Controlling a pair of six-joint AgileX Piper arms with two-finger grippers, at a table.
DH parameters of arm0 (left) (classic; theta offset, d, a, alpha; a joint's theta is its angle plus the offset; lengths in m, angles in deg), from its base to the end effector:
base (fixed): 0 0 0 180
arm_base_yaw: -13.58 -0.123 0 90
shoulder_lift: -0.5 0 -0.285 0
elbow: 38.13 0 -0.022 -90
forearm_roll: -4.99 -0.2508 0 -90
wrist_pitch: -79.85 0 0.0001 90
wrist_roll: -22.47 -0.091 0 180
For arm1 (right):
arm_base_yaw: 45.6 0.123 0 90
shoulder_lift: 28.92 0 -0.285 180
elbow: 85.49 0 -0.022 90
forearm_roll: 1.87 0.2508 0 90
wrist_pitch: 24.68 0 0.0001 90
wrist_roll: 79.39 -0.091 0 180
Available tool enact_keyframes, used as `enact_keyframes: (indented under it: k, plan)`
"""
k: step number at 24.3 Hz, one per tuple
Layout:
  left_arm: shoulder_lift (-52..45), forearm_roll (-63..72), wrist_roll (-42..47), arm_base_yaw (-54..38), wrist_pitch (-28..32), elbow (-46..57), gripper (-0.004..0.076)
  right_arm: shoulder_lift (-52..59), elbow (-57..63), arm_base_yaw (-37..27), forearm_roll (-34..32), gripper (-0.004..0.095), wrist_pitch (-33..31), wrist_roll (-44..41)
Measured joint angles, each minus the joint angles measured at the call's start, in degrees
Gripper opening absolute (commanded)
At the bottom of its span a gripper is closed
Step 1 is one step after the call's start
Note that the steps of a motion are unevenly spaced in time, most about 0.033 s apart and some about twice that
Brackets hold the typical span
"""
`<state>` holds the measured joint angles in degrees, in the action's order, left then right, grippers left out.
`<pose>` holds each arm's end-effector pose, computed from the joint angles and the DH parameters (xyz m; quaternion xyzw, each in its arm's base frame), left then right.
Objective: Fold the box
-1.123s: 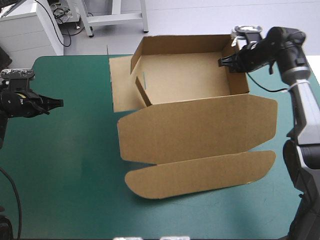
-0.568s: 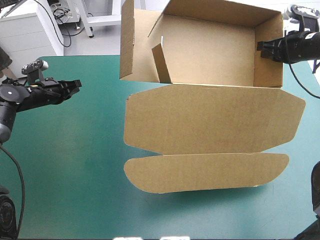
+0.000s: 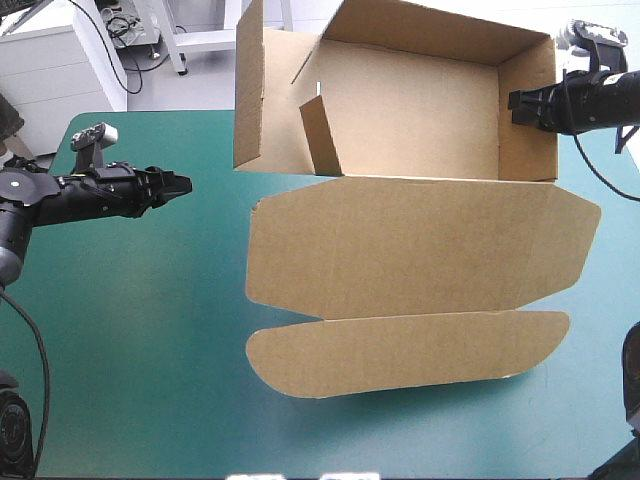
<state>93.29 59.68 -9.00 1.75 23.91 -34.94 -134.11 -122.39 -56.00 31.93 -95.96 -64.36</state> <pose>0.3177 0.0036 0.3547 -0.0080 0.8759 -0.3216 0.3595 0.3560 -0.0166 0.4555 -0.0438 0.8968 0.2107 0.3865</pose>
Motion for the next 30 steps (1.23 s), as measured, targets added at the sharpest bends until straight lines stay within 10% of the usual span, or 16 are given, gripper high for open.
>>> enact_keyframes:
  k: [30]
  plan:
    - [-4.2,16.6,-1.2,0.0,-13.6,0.0,0.0526,-0.8,1.7,13.3,-9.2,-0.0018,0.0,-3.2]
